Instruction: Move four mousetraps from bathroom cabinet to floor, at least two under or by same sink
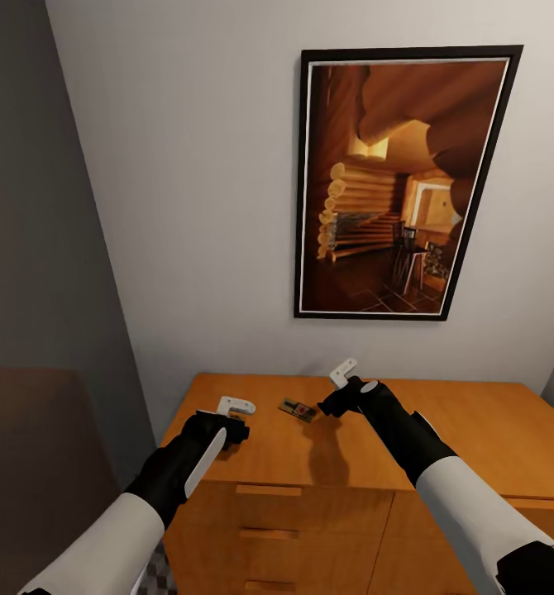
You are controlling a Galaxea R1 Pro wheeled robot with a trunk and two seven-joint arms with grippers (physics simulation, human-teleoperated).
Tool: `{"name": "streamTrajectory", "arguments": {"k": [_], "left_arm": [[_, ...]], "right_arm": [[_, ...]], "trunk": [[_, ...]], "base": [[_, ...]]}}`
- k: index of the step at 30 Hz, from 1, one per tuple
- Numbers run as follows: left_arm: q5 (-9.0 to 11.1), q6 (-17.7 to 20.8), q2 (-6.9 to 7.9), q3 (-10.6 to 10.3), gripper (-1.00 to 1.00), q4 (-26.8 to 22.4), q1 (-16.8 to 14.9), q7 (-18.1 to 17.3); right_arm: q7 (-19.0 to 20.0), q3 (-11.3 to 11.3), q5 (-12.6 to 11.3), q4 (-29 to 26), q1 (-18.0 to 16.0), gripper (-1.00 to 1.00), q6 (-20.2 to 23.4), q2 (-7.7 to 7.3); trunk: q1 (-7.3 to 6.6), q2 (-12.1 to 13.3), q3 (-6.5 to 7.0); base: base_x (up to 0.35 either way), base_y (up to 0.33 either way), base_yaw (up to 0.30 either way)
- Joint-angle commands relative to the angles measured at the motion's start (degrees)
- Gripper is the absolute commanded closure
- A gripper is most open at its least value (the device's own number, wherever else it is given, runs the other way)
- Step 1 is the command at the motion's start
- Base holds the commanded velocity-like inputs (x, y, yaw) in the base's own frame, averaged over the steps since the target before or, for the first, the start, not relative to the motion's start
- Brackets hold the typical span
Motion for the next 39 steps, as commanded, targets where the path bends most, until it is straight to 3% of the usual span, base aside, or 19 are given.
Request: {"name": "streamTrajectory", "arguments": {"k": [1,21,39], "left_arm": [[0.6,0.2,0.02,-0.1,-1.0,-0.1,-0.1,0.5],[0.6,0.3,-0.04,-0.1,-1.0,0.0,-0.1,0.5],[0.6,0.4,0.03,-0.1,-1.0,0.0,-0.1,0.5]], "right_arm": [[0.4,0.1,0.6,-0.1,0.0,-1.0,0.2,-0.05],[0.4,0.1,0.6,-0.1,0.0,-1.0,0.0,-0.05],[0.4,0.1,0.6,0.0,0.0,-1.0,0.0,-0.05]], "trunk": [[0.01,-0.1,-0.08],[3.96,-7.3,-3.32],[3.96,-7.3,-3.32]], "base": [[0.0,0.0,0.0],[0.0,0.0,0.0],[0.0,0.0,0.0]]}}
